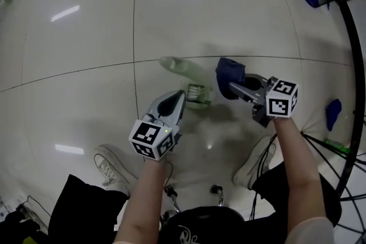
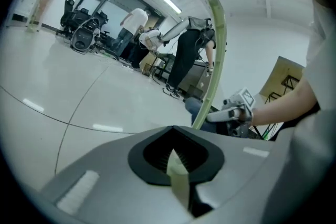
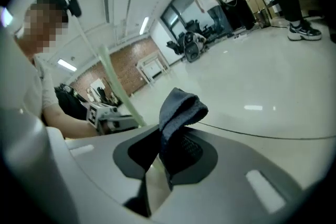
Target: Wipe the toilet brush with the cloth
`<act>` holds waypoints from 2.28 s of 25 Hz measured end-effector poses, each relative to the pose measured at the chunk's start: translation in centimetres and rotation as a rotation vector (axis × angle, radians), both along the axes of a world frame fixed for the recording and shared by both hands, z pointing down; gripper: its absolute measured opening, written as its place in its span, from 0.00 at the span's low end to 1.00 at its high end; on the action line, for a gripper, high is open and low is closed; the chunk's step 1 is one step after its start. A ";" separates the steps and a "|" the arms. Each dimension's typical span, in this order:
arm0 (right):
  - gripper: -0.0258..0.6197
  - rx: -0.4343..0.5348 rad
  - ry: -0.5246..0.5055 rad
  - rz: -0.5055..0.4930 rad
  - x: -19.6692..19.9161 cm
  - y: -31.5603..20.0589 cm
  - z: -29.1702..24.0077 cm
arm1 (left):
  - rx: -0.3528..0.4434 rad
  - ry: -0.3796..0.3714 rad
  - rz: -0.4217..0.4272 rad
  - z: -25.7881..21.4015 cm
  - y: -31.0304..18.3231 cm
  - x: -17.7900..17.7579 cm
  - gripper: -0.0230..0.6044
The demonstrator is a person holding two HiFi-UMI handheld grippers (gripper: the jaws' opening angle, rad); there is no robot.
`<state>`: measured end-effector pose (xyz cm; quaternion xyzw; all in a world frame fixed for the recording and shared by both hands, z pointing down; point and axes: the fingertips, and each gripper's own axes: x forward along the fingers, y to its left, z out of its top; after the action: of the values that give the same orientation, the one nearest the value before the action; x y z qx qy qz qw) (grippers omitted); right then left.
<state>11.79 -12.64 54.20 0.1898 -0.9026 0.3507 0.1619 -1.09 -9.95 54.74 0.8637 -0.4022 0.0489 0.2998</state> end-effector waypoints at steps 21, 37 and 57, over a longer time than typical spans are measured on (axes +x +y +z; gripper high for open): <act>0.15 -0.158 0.045 0.735 -18.6 4.9 4.2 | 0.072 0.013 -0.112 -4.0 4.6 -11.1 0.05; 0.15 -0.372 -0.003 1.021 -11.7 8.1 11.1 | 0.010 0.022 -0.055 -1.3 5.7 -9.8 0.05; 0.15 -0.212 -0.056 0.849 -5.3 11.4 -4.4 | 0.256 0.101 -0.101 -15.9 -2.0 -5.2 0.05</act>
<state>6.52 -1.22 49.76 0.5167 -0.7076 0.4820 -0.0023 -6.30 -11.98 38.88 0.8749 -0.4325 -0.0614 0.2090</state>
